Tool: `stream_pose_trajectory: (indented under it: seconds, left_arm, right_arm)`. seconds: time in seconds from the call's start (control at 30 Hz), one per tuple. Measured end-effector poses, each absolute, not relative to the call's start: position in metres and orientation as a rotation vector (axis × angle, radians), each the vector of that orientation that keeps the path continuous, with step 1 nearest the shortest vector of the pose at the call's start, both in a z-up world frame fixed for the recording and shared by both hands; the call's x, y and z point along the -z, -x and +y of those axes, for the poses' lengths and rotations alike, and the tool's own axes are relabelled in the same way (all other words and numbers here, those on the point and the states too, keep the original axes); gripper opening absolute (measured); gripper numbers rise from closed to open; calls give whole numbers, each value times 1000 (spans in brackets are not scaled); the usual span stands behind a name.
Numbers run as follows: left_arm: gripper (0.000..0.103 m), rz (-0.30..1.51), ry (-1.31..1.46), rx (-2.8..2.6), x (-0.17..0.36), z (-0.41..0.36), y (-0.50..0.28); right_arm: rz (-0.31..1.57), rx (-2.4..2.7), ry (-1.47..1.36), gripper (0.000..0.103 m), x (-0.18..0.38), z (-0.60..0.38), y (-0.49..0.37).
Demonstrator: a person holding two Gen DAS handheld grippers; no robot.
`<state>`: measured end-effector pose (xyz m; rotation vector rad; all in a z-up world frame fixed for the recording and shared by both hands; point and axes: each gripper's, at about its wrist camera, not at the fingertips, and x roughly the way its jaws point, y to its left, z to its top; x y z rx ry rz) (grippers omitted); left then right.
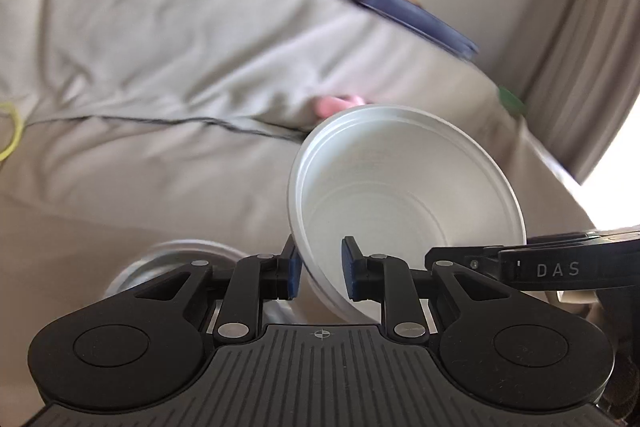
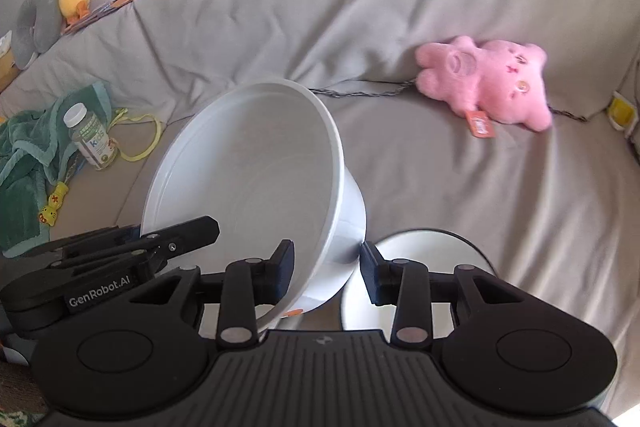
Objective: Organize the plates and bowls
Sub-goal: 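Grip the white bowl's rim with the left gripper while the right gripper grips and lifts it, then lower the white bowl into the blue bowl with both grippers and open them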
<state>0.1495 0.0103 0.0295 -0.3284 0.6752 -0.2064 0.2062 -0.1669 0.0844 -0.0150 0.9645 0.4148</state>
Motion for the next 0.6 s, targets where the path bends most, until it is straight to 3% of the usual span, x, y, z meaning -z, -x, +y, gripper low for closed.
stream_pose_trajectory:
  seconds: [0.3,0.6]
  left_arm:
    - [25,859,220,221,11,-72,-185]
    - [22,831,192,152,15,-71,-181]
  right_arm:
    - [983,-309,-104,37,-21,-265,-208]
    - [941,-301,-59,41,0,-256,-203]
